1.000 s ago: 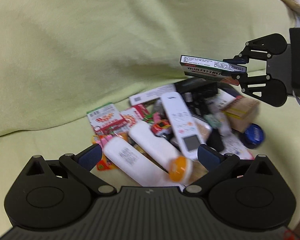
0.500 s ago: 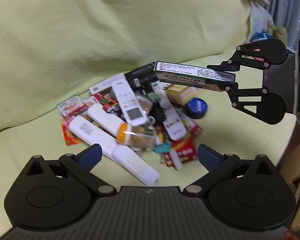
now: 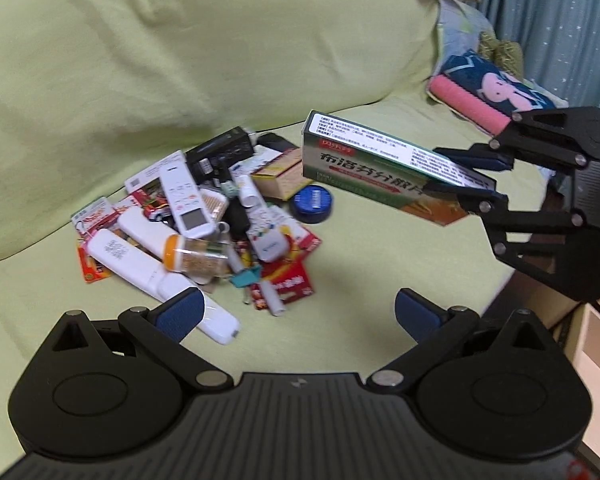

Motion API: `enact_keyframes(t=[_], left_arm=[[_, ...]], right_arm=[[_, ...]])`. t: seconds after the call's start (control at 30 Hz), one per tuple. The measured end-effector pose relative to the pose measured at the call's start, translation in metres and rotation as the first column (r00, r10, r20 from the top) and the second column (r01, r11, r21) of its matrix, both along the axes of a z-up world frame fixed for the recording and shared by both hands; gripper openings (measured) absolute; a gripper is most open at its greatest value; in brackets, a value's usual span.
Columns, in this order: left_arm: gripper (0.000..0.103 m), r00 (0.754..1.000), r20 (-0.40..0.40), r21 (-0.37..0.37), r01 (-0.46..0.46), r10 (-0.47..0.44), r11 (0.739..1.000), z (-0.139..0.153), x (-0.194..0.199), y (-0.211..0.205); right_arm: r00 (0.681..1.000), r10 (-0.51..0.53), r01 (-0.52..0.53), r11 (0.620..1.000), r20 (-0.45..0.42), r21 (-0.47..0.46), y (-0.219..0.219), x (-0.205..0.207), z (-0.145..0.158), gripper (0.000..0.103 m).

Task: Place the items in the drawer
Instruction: 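Lift the green medicine box with the right gripper and carry it to the drawer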

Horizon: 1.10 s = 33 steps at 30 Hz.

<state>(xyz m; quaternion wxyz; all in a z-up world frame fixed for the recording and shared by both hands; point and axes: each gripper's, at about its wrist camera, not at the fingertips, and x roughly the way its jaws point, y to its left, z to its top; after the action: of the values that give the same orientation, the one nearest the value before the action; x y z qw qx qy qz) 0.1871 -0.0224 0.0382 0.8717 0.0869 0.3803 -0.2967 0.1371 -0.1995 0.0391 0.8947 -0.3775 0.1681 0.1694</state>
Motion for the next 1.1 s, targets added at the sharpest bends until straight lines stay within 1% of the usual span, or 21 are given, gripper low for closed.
enact_keyframes(t=[0.07,0.17,0.3,0.43,0.5,0.57,0.67,0.77,0.83,0.9,0.97,1.07,1.1], left_arm=[[0.102,1.000,0.010,-0.011,0.008,-0.008,1.000,0.005,-0.013,-0.003],[0.102,0.999,0.024,-0.022,0.024,-0.023,0.999,0.014,-0.032,-0.008],[0.102,0.997,0.039,-0.030,0.064,-0.063,0.997,0.024,-0.056,-0.017],[0.102,0.992,0.050,-0.040,0.116,-0.114,0.992,0.032,-0.079,-0.027],[0.102,0.988,0.046,-0.045,0.148,-0.146,0.988,0.034,-0.091,-0.039],[0.102,0.983,0.040,-0.047,0.183,-0.181,0.982,0.032,-0.102,-0.052],[0.102,0.967,0.014,-0.054,0.255,-0.255,0.965,0.025,-0.116,-0.077],[0.102,0.944,-0.014,-0.061,0.328,-0.329,0.943,0.017,-0.130,-0.105],[0.102,0.926,-0.033,-0.066,0.374,-0.376,0.925,0.011,-0.141,-0.124],[0.102,0.907,-0.057,-0.069,0.414,-0.417,0.908,0.004,-0.155,-0.144],[0.102,0.886,-0.079,-0.067,0.453,-0.457,0.889,-0.002,-0.168,-0.162],[0.102,0.855,-0.107,-0.056,0.505,-0.508,0.862,-0.010,-0.186,-0.185],[0.102,0.845,-0.114,-0.050,0.521,-0.523,0.852,-0.013,-0.193,-0.191]], right_arm=[[0.999,-0.032,0.031,0.999,0.003,0.042,-0.002,-0.017,0.007,0.016],[0.996,-0.085,0.085,0.987,-0.005,0.135,-0.008,-0.042,0.018,0.016],[0.986,-0.166,0.168,0.952,-0.029,0.254,-0.019,-0.076,0.027,0.016],[0.963,-0.263,0.267,0.891,-0.062,0.367,-0.035,-0.116,0.034,0.016],[0.941,-0.329,0.332,0.857,-0.077,0.395,-0.044,-0.136,0.034,0.016],[0.913,-0.399,0.395,0.812,-0.086,0.430,-0.056,-0.161,0.032,0.016],[0.846,-0.519,0.516,0.735,-0.125,0.440,-0.074,-0.202,0.027,0.016],[0.749,-0.643,0.641,0.639,-0.163,0.425,-0.090,-0.249,0.013,0.016],[0.667,-0.713,0.719,0.542,-0.215,0.434,-0.103,-0.277,-0.001,0.016],[0.575,-0.774,0.789,0.437,-0.265,0.432,-0.117,-0.303,-0.017,0.016],[0.505,-0.810,0.828,0.358,-0.297,0.432,-0.129,-0.321,-0.031,0.016],[0.435,-0.833,0.858,0.268,-0.343,0.439,-0.150,-0.336,-0.052,0.016],[0.418,-0.837,0.865,0.246,-0.354,0.438,-0.156,-0.340,-0.059,0.016]])
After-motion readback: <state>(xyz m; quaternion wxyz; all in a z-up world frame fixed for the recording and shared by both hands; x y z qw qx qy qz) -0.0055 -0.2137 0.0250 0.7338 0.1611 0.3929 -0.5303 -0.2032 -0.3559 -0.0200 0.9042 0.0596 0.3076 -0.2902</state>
